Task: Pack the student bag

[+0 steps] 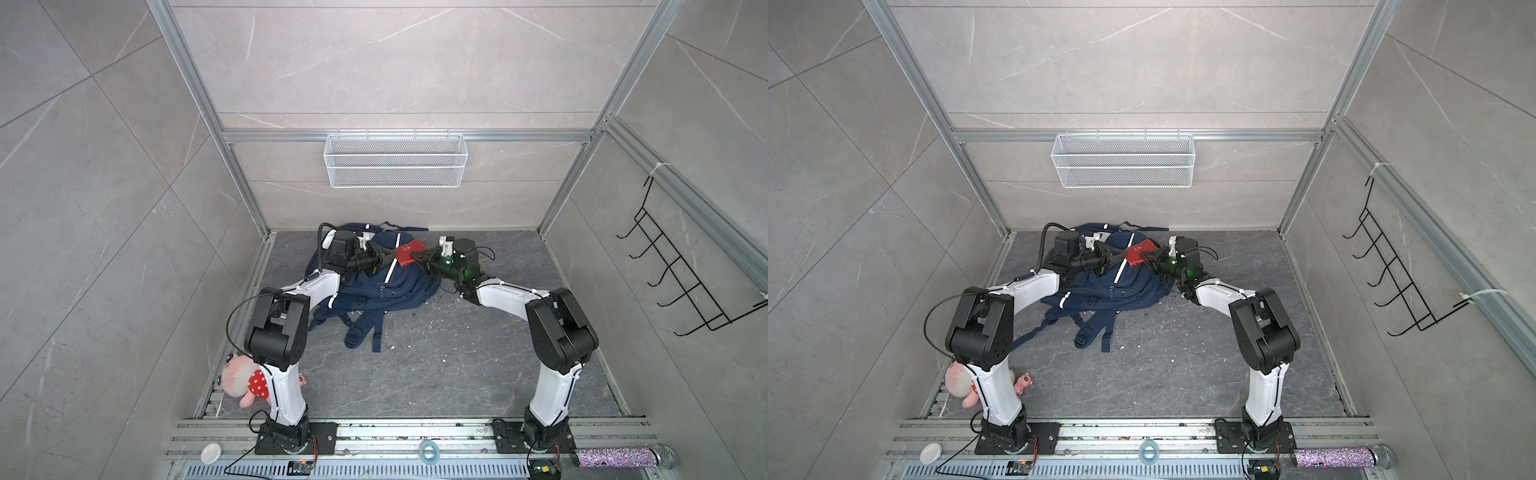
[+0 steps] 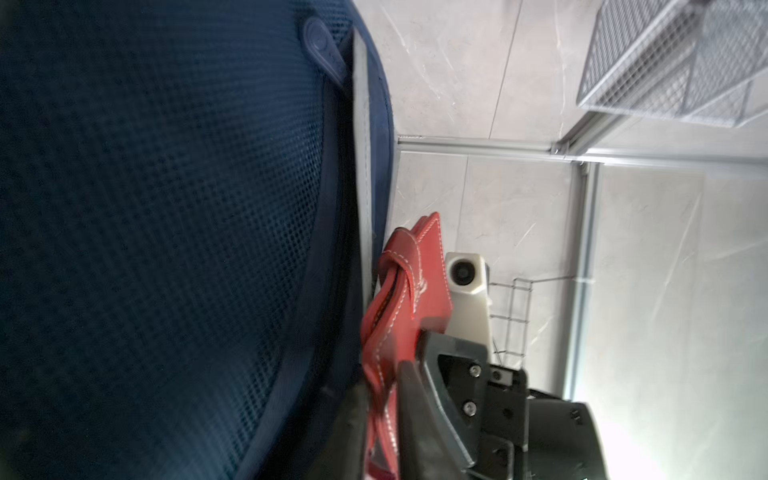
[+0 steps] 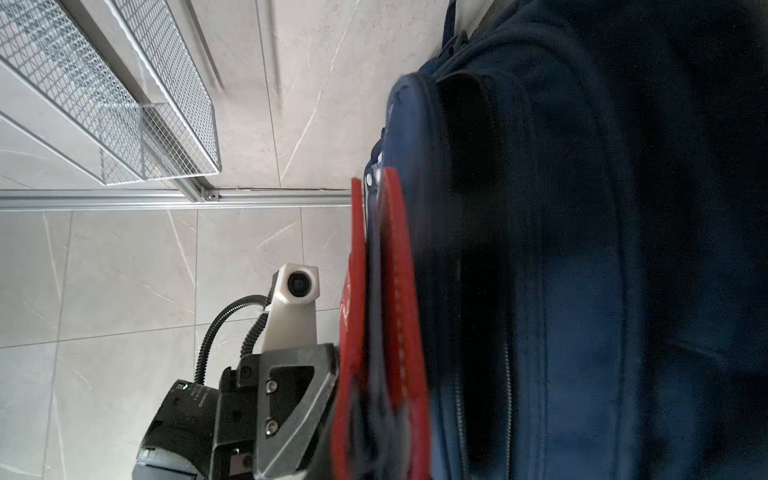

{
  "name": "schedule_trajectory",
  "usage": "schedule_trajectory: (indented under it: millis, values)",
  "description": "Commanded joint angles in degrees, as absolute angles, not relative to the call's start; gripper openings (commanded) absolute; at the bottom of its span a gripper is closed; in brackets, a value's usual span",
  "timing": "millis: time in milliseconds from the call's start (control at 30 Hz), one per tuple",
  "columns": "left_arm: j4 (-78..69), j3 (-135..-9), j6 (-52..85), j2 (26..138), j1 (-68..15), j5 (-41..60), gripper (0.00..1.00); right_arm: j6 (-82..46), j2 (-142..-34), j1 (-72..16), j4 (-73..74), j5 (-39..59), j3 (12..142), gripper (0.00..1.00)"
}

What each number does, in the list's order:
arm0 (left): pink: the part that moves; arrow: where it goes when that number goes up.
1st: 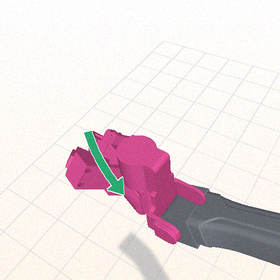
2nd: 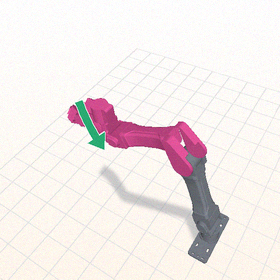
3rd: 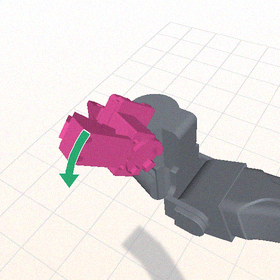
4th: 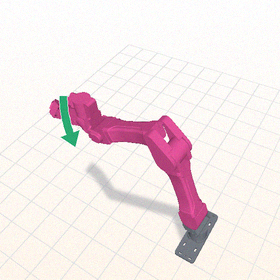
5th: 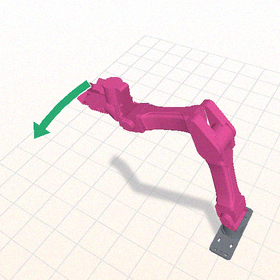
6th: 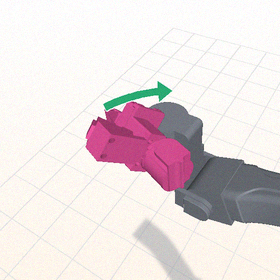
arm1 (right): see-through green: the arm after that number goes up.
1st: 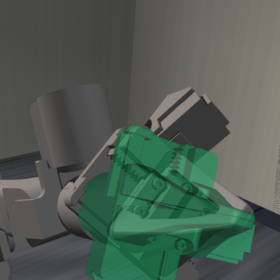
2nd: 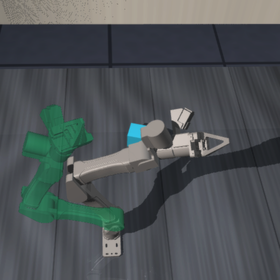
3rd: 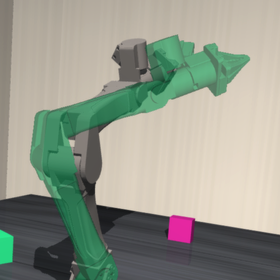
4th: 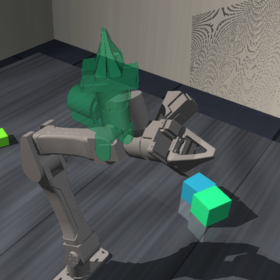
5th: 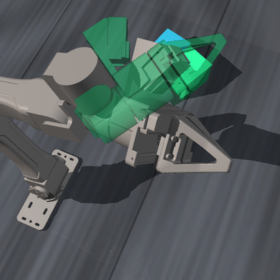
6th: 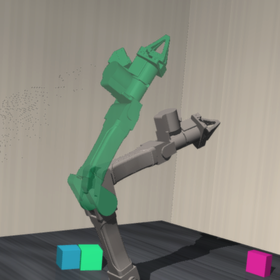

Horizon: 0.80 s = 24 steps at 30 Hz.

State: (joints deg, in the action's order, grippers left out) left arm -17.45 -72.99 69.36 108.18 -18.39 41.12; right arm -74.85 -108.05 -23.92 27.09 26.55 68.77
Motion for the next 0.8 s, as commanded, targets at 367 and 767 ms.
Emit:
schedule_trajectory:
  millis: [367, 767]
  values:
    - [18.3, -84.5, 36.0, 105.7, -19.0, 34.0, 0.7, -49.6, -97.6, -18.8, -6.3, 30.9, 72.4, 0.0]
    - [16.9, -98.1, 31.4, 122.7, -21.8, 41.3, 0.48, -34.6, -101.6, -11.2, -25.7, 38.4, 82.1, 0.0]
